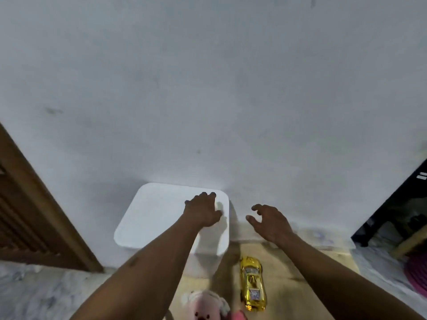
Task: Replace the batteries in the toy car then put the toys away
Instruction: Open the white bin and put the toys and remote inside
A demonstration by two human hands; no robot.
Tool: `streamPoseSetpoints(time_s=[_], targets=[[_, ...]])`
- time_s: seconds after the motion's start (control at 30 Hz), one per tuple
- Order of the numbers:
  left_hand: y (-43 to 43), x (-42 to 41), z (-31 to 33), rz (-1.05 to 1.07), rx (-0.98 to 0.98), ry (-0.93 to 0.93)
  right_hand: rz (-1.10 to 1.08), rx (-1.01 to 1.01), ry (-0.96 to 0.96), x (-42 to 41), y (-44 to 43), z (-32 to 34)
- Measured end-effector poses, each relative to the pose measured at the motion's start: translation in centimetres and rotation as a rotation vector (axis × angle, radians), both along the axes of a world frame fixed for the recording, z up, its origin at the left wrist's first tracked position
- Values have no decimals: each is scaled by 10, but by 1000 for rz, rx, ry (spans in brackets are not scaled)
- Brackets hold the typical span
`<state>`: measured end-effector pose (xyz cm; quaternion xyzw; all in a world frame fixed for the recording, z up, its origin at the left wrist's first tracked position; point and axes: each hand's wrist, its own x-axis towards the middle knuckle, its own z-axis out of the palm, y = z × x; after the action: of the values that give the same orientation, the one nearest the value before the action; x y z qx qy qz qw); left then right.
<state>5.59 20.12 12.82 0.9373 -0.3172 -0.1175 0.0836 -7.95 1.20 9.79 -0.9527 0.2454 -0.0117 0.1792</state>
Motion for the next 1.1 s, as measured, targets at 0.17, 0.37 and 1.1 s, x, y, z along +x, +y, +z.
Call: streamPoseSetpoints(time_s=[0.17, 0.37, 1.1], targets=[[89, 49, -2, 206, -20, -36, -174, 250, -37, 37, 47, -1], [168, 89, -26, 512, -26, 162, -314, 421, 4, 70, 80, -5], [182, 127, -33, 863, -456, 620, -440, 584, 100, 83, 86, 7]])
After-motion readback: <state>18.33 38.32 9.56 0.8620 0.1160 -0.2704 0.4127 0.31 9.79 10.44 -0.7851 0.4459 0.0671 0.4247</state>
